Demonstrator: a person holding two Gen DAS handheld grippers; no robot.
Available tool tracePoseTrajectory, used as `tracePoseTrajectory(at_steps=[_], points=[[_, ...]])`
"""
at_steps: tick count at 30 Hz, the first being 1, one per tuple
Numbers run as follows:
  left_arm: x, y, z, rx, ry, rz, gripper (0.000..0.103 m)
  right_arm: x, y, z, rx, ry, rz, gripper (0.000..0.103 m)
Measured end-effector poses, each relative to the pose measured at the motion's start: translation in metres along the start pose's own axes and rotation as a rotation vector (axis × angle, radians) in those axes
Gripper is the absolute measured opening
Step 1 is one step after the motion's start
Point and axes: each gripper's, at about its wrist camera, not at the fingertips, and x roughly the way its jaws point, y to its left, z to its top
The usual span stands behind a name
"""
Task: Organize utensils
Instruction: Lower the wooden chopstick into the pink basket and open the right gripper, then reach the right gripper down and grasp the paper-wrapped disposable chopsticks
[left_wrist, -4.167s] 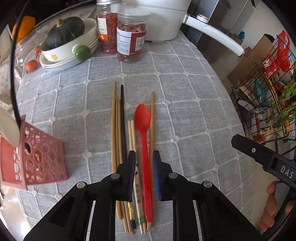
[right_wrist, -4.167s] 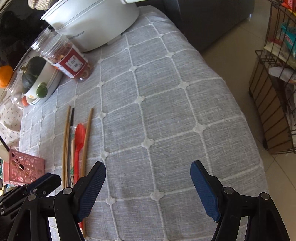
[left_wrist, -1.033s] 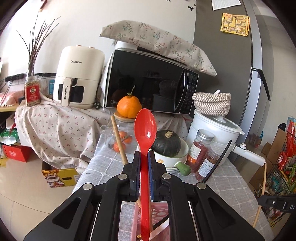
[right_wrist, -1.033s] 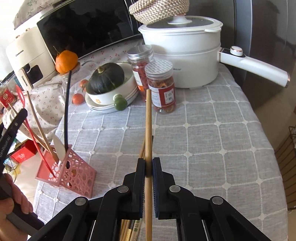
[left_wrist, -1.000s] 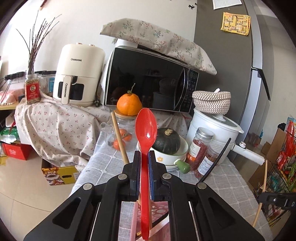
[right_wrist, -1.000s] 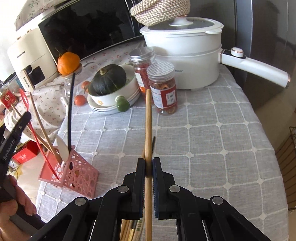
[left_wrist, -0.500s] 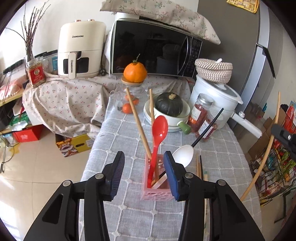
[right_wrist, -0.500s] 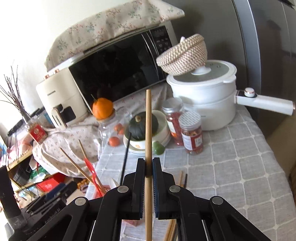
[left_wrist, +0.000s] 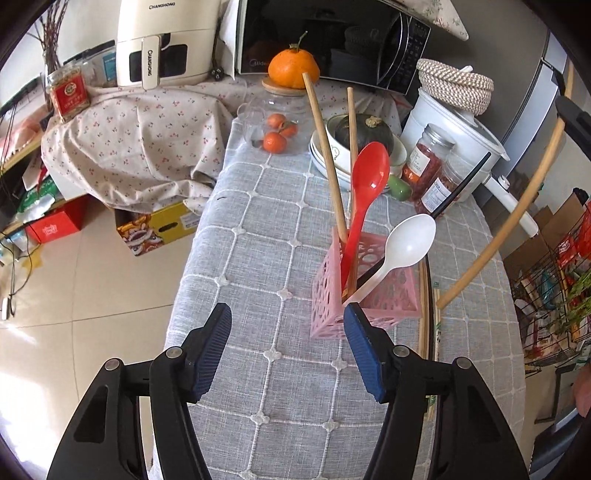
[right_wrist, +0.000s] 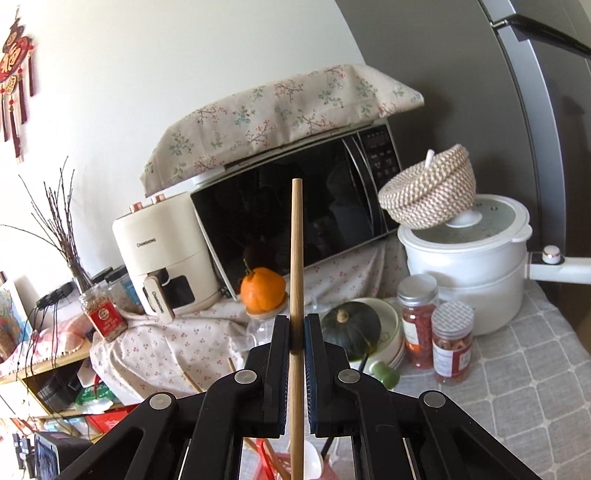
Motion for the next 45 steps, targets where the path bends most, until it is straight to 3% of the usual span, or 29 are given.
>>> tracePoseTrajectory(at_steps=[8, 19, 20, 22, 27, 28, 31, 39, 45], points=[[0.010, 0.006, 0.001, 0.004, 0.032, 0.001, 0.066, 0.026, 0.012, -0.025, -0.041, -0.036, -0.073, 0.006], [0.008, 0.004, 0.000, 0.009, 0.017, -0.021, 0.067, 0.038, -0.002, -0.046, -0.009, 0.098, -0.071, 0.011], [0.006, 0.003, 0.000, 0.013, 0.014, -0.024, 0.068, 0.035, -0.002, -0.046, -0.013, 0.104, -0.069, 0.013], [0.004, -0.001, -0.002, 0.021, 0.005, -0.027, 0.071, 0.027, -0.004, -0.044, -0.016, 0.112, -0.060, 0.031], [-0.001, -0.011, -0.007, 0.050, -0.012, -0.034, 0.075, 0.004, -0.016, -0.040, -0.017, 0.156, -0.066, 0.044], [-0.001, -0.014, -0.009, 0.056, -0.013, -0.036, 0.076, 0.000, -0.022, -0.039, -0.011, 0.169, -0.068, 0.051], [0.000, -0.023, -0.016, 0.082, -0.006, -0.038, 0.078, -0.008, -0.042, -0.038, 0.020, 0.221, -0.082, 0.061], [0.012, -0.044, -0.034, 0.146, 0.059, -0.058, 0.080, -0.009, -0.105, -0.058, 0.094, 0.422, -0.174, 0.067], [0.022, -0.054, -0.039, 0.165, 0.093, -0.053, 0.080, 0.005, -0.129, -0.089, 0.070, 0.578, -0.217, 0.068]])
